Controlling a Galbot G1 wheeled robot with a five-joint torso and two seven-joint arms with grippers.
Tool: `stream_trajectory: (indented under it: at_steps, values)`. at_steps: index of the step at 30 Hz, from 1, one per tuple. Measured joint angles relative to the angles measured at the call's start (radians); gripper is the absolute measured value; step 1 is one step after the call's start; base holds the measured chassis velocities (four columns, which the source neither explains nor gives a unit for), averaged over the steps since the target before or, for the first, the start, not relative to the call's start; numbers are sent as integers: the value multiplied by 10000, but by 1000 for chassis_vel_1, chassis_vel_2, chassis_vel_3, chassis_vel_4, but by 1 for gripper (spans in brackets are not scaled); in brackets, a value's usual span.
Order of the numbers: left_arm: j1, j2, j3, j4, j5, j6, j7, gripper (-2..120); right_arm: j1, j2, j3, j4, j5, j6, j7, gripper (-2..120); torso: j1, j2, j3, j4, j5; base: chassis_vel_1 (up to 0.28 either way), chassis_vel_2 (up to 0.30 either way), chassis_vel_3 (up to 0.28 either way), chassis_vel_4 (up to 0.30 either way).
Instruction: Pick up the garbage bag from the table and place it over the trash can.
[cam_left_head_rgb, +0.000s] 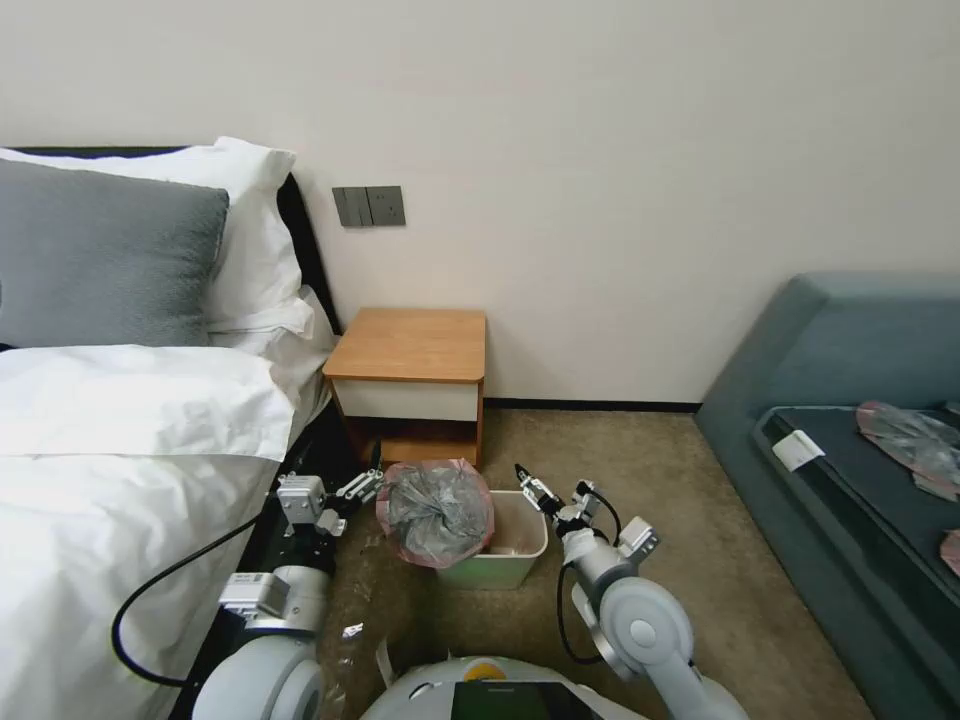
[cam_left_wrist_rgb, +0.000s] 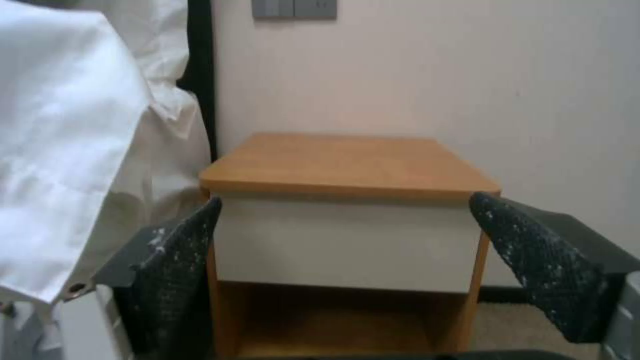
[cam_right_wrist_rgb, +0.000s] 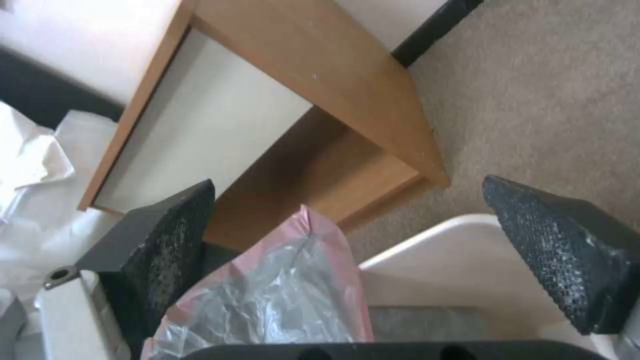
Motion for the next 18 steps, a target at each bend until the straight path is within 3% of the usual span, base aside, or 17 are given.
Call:
stream_trajectory:
  at_steps: [4, 7, 18]
  values:
    - [-11, 30, 89, 134, 124, 184, -6, 88, -86, 101, 39, 81, -100, 51, 0, 100, 0, 0, 0, 0, 1, 0, 0, 0, 0]
    - [-59, 77, 156, 471, 308, 240, -21, 73, -238, 158, 134, 259, -195, 73, -4, 100, 0, 0, 0, 0, 0, 0, 0, 0, 0]
    - [-236, 84, 728, 1846, 1073, -28, -116, 72, -589, 293, 447, 574, -399, 119, -3, 100, 0, 0, 0, -1, 0, 0, 0, 0, 0]
